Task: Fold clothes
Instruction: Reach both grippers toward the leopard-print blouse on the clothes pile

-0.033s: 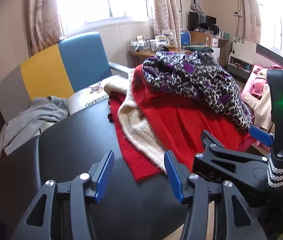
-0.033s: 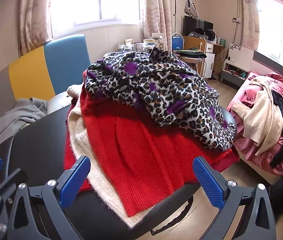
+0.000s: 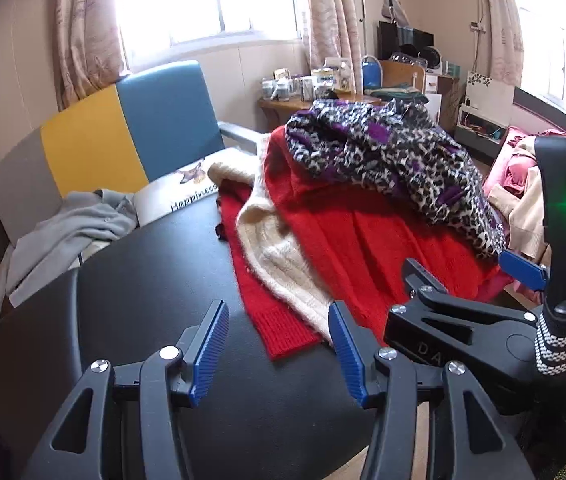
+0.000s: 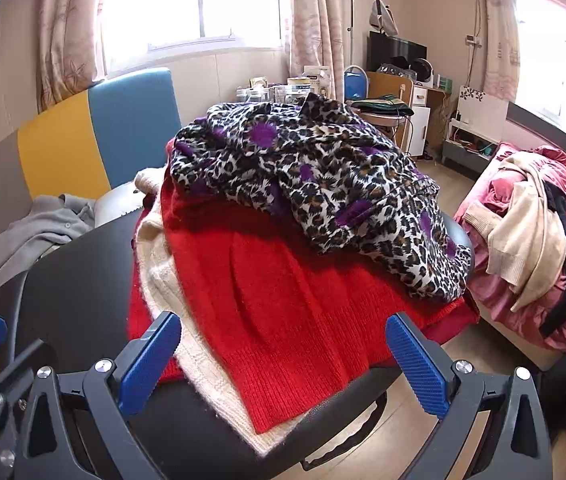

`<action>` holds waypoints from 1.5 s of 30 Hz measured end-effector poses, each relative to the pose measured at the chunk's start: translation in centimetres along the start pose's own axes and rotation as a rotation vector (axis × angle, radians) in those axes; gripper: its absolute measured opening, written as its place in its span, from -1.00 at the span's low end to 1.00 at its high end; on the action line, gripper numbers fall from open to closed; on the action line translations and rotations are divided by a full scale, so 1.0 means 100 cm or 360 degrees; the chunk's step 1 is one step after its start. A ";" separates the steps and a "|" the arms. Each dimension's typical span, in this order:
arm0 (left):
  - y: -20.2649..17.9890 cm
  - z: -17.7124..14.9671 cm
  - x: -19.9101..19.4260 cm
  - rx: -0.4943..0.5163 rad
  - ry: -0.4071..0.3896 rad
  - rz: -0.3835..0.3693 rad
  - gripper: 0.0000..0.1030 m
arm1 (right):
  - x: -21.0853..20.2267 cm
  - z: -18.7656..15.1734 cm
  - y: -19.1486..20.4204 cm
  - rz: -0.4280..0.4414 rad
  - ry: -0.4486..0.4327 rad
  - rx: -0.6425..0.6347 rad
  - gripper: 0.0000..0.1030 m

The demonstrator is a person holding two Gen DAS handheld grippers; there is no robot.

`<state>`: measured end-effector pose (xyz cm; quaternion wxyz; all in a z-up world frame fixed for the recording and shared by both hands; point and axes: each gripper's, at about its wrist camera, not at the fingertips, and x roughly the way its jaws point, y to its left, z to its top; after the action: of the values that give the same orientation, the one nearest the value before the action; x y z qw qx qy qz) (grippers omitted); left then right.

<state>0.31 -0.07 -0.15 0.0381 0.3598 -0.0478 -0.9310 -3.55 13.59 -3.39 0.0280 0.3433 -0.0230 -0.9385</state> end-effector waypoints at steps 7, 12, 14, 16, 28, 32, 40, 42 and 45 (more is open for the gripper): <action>0.010 -0.012 0.010 -0.0085 0.0111 -0.0059 0.07 | 0.023 -0.010 -0.003 0.0274 0.0090 0.0042 1.00; 0.043 -0.043 0.049 -0.0143 0.0270 -0.0121 0.08 | 0.040 -0.017 -0.005 0.0469 0.0154 0.0072 0.75; 0.058 -0.061 0.063 -0.0149 0.0336 -0.0055 0.08 | 0.042 -0.001 -0.016 0.0430 0.0078 0.0079 0.46; 0.071 -0.077 0.075 -0.0141 0.0392 0.0040 0.08 | 0.044 0.017 -0.030 0.0374 -0.0012 0.0085 0.48; 0.129 -0.129 0.107 -0.0413 0.0557 -0.0054 0.24 | 0.100 0.161 -0.067 0.0211 -0.0169 -0.0012 1.00; 0.132 -0.131 0.109 -0.0441 0.0547 -0.0060 0.29 | 0.097 0.181 -0.037 0.0352 -0.0225 -0.0056 0.98; 0.128 -0.127 0.107 -0.0446 0.0514 -0.0175 0.85 | 0.153 0.198 0.038 0.0402 0.0000 -0.0162 0.52; 0.127 -0.128 0.107 -0.0428 0.0490 -0.0223 1.00 | 0.176 0.195 0.029 0.0397 0.0088 0.0001 0.12; 0.121 -0.128 0.104 -0.0431 0.0513 -0.0092 0.91 | 0.171 0.188 0.015 0.0515 0.0103 0.0198 -0.61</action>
<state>1.74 -14.02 -15.09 0.0667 0.4967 0.0948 -0.8601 -28.63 11.42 0.07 0.1582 0.3662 -0.1352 -0.9070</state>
